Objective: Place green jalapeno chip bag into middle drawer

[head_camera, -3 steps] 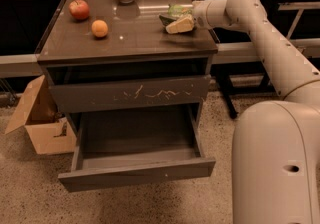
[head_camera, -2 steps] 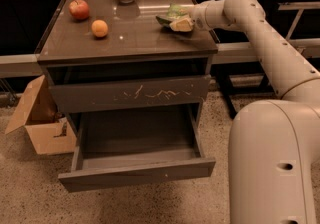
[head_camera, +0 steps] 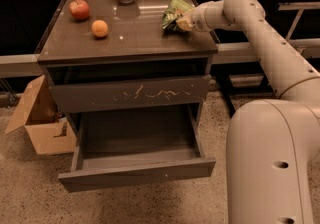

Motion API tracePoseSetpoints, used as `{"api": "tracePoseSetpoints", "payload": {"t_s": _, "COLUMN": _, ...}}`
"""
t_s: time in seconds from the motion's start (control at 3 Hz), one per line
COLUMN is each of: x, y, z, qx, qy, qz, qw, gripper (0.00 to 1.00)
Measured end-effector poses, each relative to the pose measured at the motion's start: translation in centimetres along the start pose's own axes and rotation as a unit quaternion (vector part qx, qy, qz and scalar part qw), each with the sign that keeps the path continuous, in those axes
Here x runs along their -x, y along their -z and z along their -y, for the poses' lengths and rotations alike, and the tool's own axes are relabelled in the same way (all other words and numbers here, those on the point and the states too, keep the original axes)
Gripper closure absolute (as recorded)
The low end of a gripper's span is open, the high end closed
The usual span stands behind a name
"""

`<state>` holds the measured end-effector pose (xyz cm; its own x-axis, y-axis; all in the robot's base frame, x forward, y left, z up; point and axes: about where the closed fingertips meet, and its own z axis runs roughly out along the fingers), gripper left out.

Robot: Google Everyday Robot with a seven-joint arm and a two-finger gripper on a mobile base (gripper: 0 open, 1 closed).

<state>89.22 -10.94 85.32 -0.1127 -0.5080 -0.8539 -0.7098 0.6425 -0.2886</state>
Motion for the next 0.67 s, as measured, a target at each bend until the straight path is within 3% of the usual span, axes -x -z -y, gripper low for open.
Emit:
{"api": "tracePoseSetpoints", "payload": {"t_s": 0.33, "x": 3.3, "y": 2.3, "z": -0.5, "qx": 0.025, "qy": 0.015, "qz": 0.055, "qw": 0.9980, "gripper": 1.00}}
{"api": "tracePoseSetpoints", "payload": {"t_s": 0.67, "x": 8.4, "y": 5.9, "z": -2.3, "qx": 0.061, "qy": 0.051, "qz": 0.126, "qw": 0.9888, "gripper": 1.00}}
